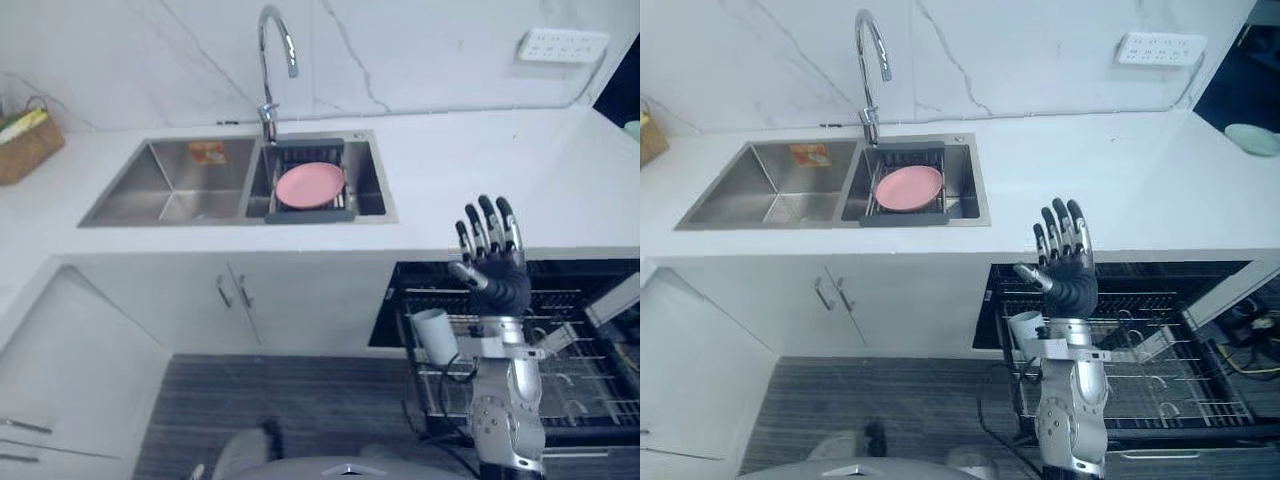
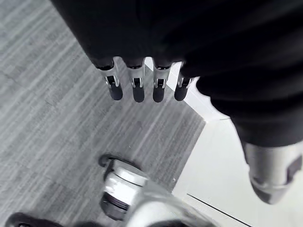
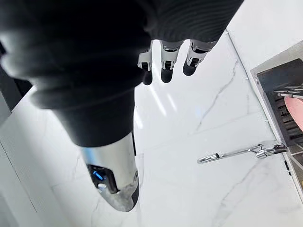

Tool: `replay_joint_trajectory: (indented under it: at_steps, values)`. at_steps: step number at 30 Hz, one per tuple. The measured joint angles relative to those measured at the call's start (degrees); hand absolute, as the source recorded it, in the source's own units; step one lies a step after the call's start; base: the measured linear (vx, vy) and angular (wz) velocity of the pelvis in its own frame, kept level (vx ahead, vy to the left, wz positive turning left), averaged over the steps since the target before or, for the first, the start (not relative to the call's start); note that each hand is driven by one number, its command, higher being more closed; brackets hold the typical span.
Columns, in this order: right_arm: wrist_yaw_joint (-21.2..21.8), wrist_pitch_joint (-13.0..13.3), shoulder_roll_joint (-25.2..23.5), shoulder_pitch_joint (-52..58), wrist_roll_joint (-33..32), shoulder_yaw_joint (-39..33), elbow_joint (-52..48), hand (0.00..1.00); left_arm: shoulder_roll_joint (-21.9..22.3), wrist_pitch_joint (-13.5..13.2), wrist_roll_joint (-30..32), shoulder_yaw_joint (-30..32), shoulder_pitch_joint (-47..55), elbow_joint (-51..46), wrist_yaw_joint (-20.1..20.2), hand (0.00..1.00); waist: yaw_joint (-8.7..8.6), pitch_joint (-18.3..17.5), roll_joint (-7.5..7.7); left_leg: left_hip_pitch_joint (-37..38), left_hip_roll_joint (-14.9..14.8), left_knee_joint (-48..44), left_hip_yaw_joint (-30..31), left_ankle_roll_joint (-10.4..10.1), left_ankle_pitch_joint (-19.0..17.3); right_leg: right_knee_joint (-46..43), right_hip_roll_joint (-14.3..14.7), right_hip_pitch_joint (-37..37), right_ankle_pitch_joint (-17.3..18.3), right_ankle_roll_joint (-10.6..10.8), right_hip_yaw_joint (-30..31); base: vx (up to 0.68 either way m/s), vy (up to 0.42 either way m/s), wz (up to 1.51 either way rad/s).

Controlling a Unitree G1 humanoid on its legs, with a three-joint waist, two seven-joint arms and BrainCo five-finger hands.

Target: Walk over to the sink, pick up the cup, carry it to the dishwasher, place the cup inside the dishwasher, then close the dishwasher door

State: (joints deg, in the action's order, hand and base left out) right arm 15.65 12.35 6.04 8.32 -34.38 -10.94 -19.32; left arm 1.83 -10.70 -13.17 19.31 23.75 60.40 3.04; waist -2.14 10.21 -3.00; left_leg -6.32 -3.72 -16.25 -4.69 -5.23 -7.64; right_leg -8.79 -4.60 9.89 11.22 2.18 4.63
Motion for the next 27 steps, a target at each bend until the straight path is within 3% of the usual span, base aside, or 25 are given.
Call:
replay_joint_trajectory:
  at_steps: [3,6,7,8,9,10,11,12,13,15,18,19,20,21,22,25,27]
  values:
    - [-0.19,-0.06,0.04,-0.16,0.44,1.65,-0.04,0.0,-0.29,-0.16,0.05,-0.33,0.04,1.49,0.17,0.0,0.3,-0.76,0.8,-2.02,0.46,-5.52,-3.64,4.6,-2.29,-0.99,-1.53,-0.29,1.53,2.12,2.87,0.29,0.226,-0.52]
    - [-2.29,-0.08,-1.58,0.05,0.9,1.36,-0.02,0.0,-3.07,-0.71,1.44,-1.25,-2.93,1.28,0.29,0.0,-0.11,-1.54,3.78,-3.39,3.39,-8.7,-4.99,7.97,-4.42,-6.29,-4.56,-2.2,5.22,3.49,3.66,0.25,0.157,-0.02]
    - [-2.46,-0.08,-1.81,0.12,0.91,1.37,-0.03,0.0,-3.44,-0.71,1.5,-1.45,-3.37,1.19,0.22,0.0,0.01,-1.71,4.03,-3.2,3.77,-8.58,-5.12,8.39,-4.82,-9.21,-4.6,-3.16,5.41,3.8,3.74,0.27,0.078,0.0]
    - [-2.54,-0.09,-2.32,0.29,0.92,1.42,-0.04,0.0,-4.11,-0.7,1.48,-1.54,-4.05,0.84,0.24,0.0,0.3,-1.91,4.3,-2.09,4.29,-7.7,-5.23,8.7,-5.22,-15.94,-4.57,-5.52,5.79,4.54,3.56,0.25,0.02,0.07]
    - [-2.54,-0.09,-3.2,0.66,1.12,1.87,-0.04,0.0,-4.79,-0.74,1.48,-1.74,-4.47,-0.11,0.26,0.0,0.23,-2.0,4.88,0.15,5.4,-5.59,-5.33,9.0,-5.39,-27.63,-4.46,-9.25,5.27,6.59,3.16,0.34,-0.003,0.12]
    - [-2.55,-0.06,-3.76,0.64,1.22,2.05,-0.03,0.0,-5.41,-0.75,1.5,-2.2,-4.9,-1.19,0.29,0.0,0.21,-1.87,6.95,3.77,6.71,-3.19,-5.24,9.17,-5.51,-33.77,-5.82,-11.29,1.84,7.17,0.35,0.33,0.002,0.08]
    - [-2.56,-0.04,-3.8,0.62,1.66,2.01,0.02,0.0,-5.67,-0.75,1.52,-2.51,-5.06,-1.45,0.29,0.0,0.52,-1.99,6.88,4.77,6.9,-1.99,-5.29,9.27,-5.43,-36.03,-6.39,-12.04,-0.2,6.01,-1.06,0.33,0.027,-0.11]
    - [-2.55,0.21,-3.72,0.56,2.67,2.03,0.07,0.0,-5.98,-0.56,1.42,-4.4,-5.2,-2.13,0.23,0.0,1.07,-2.56,6.38,7.18,7.03,0.9,-5.3,9.79,-5.09,-40.81,-7.47,-14.73,-5.3,2.83,-4.0,0.33,0.027,-0.18]
    - [-2.47,0.35,-3.56,0.52,2.82,2.46,0.18,0.0,-5.82,-0.34,0.95,-6.59,-5.54,-3.72,0.07,0.0,0.71,-2.84,5.15,9.54,6.69,2.87,-4.76,10.46,-4.34,-43.09,-7.71,-16.37,-2.54,2.1,-6.07,0.32,0.006,-0.12]
    - [-2.2,0.33,-3.51,0.55,2.69,2.68,0.25,0.0,-6.67,-0.25,0.85,-7.81,-6.21,-4.12,-0.24,0.0,0.56,-2.56,5.08,11.55,6.11,4.09,-4.63,9.97,-3.84,-40.87,-7.76,-18.45,3.52,0.7,-10.24,0.29,-0.053,0.04]
    - [1.31,-0.3,-3.03,0.58,-0.28,2.67,0.7,0.0,-7.05,-0.31,0.91,-8.71,-8.14,-4.18,-0.19,0.0,-0.39,-2.33,4.68,15.29,3.2,4.97,-3.07,9.45,-3.65,-31.58,-4.86,-20.13,6.31,-0.54,-15.25,0.34,-0.16,0.18]
    - [2.06,-0.3,-3.01,0.58,-0.7,2.68,0.69,0.0,-7.27,-0.37,0.95,-8.93,-8.39,-4.17,-0.15,0.0,-0.69,-2.33,4.68,16.04,2.65,5.03,-2.77,9.31,-3.73,-28.78,-4.22,-20.15,5.86,-0.51,-15.24,0.36,-0.221,0.35]
    - [3.27,-0.27,-2.61,0.53,-1.65,2.74,0.47,0.0,-8.06,-0.54,1.03,-9.64,-8.5,-4.41,-0.14,0.0,-1.07,-2.51,5.0,17.32,2.24,4.82,-1.69,7.95,-4.53,-21.41,-2.9,-19.7,2.58,-0.38,-14.44,0.24,-0.165,0.33]
    - [3.66,-0.24,-2.06,0.55,-1.8,2.8,0.03,0.0,-8.89,-0.62,1.06,-10.26,-8.31,-4.81,-0.05,0.0,-1.19,-2.95,6.13,17.61,2.74,4.22,-0.97,6.31,-5.72,-15.12,-2.81,-18.87,-5.84,-0.82,-13.2,0.35,-0.259,0.4]
    - [3.82,-0.2,-0.14,0.25,-1.82,2.18,0.24,0.0,-9.08,-0.31,1.1,-10.4,-9.31,-3.8,-0.23,0.0,-1.07,-3.34,6.16,18.81,2.08,3.4,0.35,4.67,-8.77,-13.07,-2.27,-17.22,-6.63,1.04,-12.26,0.28,-0.221,0.27]
    - [3.63,-0.33,2.54,-0.01,-1.78,1.24,0.04,0.0,-6.18,-0.48,1.13,-10.53,-9.27,-3.56,-0.2,0.0,-1.0,-3.39,2.39,18.72,-0.68,3.9,1.67,4.31,-8.96,-8.54,0.44,-14.39,-7.31,0.11,-14.22,0.21,-0.189,0.16]
    - [2.63,-0.33,2.56,-0.13,-1.04,1.04,0.04,0.0,-5.7,-0.48,1.76,-10.51,-9.18,-3.55,-0.2,0.0,-1.03,-3.44,1.96,19.09,-0.98,5.43,1.84,3.98,-8.36,-7.68,0.88,-14.12,-7.33,0.07,-14.51,0.09,-0.075,0.13]
